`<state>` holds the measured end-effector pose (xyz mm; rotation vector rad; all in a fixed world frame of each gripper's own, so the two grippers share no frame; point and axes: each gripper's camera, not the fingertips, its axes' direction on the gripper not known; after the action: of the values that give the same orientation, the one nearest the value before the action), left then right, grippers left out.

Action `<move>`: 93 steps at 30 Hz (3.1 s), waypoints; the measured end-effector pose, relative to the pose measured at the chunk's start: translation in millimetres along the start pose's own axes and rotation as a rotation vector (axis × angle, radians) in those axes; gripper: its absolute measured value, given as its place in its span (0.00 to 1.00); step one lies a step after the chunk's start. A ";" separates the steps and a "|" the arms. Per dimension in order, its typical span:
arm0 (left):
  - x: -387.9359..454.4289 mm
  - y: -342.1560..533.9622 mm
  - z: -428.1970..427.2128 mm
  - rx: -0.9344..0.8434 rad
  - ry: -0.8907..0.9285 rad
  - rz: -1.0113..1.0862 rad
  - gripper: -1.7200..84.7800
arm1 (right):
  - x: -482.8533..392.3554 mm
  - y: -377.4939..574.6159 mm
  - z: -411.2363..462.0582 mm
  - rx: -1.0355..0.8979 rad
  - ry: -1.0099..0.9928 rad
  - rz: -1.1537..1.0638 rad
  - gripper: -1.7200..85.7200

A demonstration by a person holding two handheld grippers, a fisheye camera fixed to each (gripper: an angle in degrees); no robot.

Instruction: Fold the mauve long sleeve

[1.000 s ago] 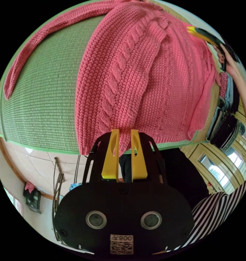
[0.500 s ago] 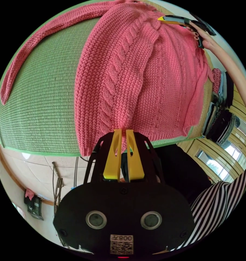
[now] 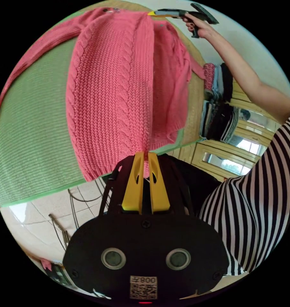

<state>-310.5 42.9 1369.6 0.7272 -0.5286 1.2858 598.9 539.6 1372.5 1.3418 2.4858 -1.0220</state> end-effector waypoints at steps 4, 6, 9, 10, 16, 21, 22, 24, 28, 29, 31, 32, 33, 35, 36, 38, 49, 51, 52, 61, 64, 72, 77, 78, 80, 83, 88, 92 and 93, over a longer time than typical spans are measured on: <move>14.4 -24.3 22.8 -0.030 0.040 0.035 0.05 | 15.2 -0.5 -6.1 -0.043 0.056 0.016 0.03; 19.7 -40.0 36.3 -0.040 0.070 0.031 0.05 | 23.3 0.4 -0.9 -0.075 0.069 0.034 0.03; 25.8 -58.2 48.8 -0.059 0.053 0.023 0.05 | 33.8 5.0 6.7 -0.101 0.083 0.044 0.03; 26.5 -61.7 50.8 -0.061 0.050 0.018 0.05 | 37.9 7.4 9.4 -0.108 0.081 0.051 0.03; 30.0 -96.7 68.2 -0.073 0.068 -0.057 0.07 | 61.8 25.5 20.0 -0.109 0.065 0.096 0.04; 38.9 -124.7 74.6 -0.087 0.099 -0.102 0.09 | 86.2 48.0 18.5 -0.079 -0.012 0.136 0.05; 41.4 -127.0 74.3 -0.092 0.103 -0.097 0.09 | 91.3 56.1 15.8 -0.061 -0.024 0.142 0.05; 53.5 -134.8 73.5 -0.119 0.085 -0.065 0.08 | 97.1 70.4 9.4 -0.022 -0.020 0.150 0.05; 65.7 -145.7 73.0 -0.173 0.073 -0.062 0.08 | 108.8 116.2 -5.0 0.039 -0.012 0.158 0.06; 69.6 -150.1 68.2 -0.161 0.067 -0.069 0.07 | 112.3 134.9 -9.8 0.059 -0.009 0.168 0.07; 77.7 -159.4 55.5 -0.110 0.059 -0.052 0.07 | 117.1 168.4 -17.7 0.092 -0.014 0.188 0.08; 82.8 -168.4 48.2 -0.092 0.064 -0.039 0.07 | 120.1 194.6 -22.9 0.116 -0.010 0.213 0.08; 87.9 -179.8 41.1 -0.078 0.073 -0.025 0.07 | 121.8 208.7 -25.0 0.126 -0.012 0.231 0.09; 96.3 -199.9 29.4 -0.048 0.093 0.009 0.07 | 128.4 270.0 -30.1 0.164 -0.038 0.322 0.10; 102.8 -215.5 21.4 -0.027 0.102 0.033 0.08 | 129.8 286.3 -30.6 0.173 -0.039 0.349 0.10; 114.2 -241.6 9.1 0.010 0.115 0.077 0.09 | 135.4 351.5 -29.7 0.199 -0.039 0.466 0.11; 220.4 -407.9 -29.5 0.043 0.056 0.432 0.10 | 163.0 560.2 24.7 0.197 -0.098 0.818 0.13; 239.2 -434.7 -27.6 0.019 0.035 0.456 0.10 | 167.1 584.4 35.0 0.212 -0.100 0.853 0.13; 243.4 -441.2 -28.0 0.019 0.044 0.458 0.10 | 169.9 598.1 42.7 0.202 -0.086 0.870 0.13; 303.8 -538.3 -47.8 0.090 0.084 0.404 0.11 | 184.5 675.7 92.1 0.257 -0.179 0.902 0.12; 304.8 -561.1 -62.0 0.148 0.104 0.294 0.11 | 187.4 692.8 105.7 0.263 -0.199 0.897 0.12; 327.5 -600.5 -109.1 0.270 -0.006 0.211 0.09 | 194.6 738.6 133.8 0.310 -0.233 0.894 0.12; 339.6 -617.4 -133.7 0.287 0.023 0.202 0.05 | 197.1 765.0 150.6 0.325 -0.250 0.894 0.12; 343.1 -618.7 -143.5 0.291 0.039 0.218 0.05 | 196.8 767.0 152.4 0.324 -0.247 0.891 0.12; 346.3 -619.7 -163.1 0.302 0.079 0.239 0.04 | 195.6 775.8 159.2 0.328 -0.242 0.886 0.12; 345.6 -619.4 -209.0 0.342 0.157 0.273 0.04 | 193.1 787.8 167.8 0.358 -0.276 0.880 0.13; 324.5 -622.7 -290.0 0.353 0.166 0.255 0.03 | 180.2 801.1 179.1 0.404 -0.334 0.842 0.13; 301.0 -635.0 -329.8 0.290 0.134 0.176 0.03 | 165.5 800.1 189.8 0.406 -0.361 0.767 0.13; 298.1 -639.3 -334.7 0.266 0.126 0.169 0.03 | 163.3 798.5 192.2 0.396 -0.360 0.754 0.13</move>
<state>363.4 414.5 1237.9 0.8281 -0.3239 1.5684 1090.4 830.0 760.0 1.7848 1.3656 -1.4038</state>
